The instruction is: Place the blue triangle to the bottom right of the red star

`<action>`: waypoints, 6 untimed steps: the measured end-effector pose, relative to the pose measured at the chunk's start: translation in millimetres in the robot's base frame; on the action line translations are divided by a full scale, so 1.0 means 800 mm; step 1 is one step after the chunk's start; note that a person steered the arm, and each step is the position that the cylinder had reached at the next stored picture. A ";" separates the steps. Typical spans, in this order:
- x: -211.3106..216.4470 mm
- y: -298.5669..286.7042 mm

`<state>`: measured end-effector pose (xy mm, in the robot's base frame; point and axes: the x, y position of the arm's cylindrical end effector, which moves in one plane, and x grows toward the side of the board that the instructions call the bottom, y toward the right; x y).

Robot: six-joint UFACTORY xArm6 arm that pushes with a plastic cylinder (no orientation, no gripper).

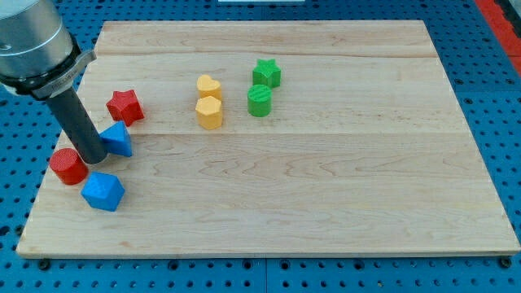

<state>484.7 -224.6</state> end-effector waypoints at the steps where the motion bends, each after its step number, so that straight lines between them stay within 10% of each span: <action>1: -0.003 0.029; 6: -0.107 0.045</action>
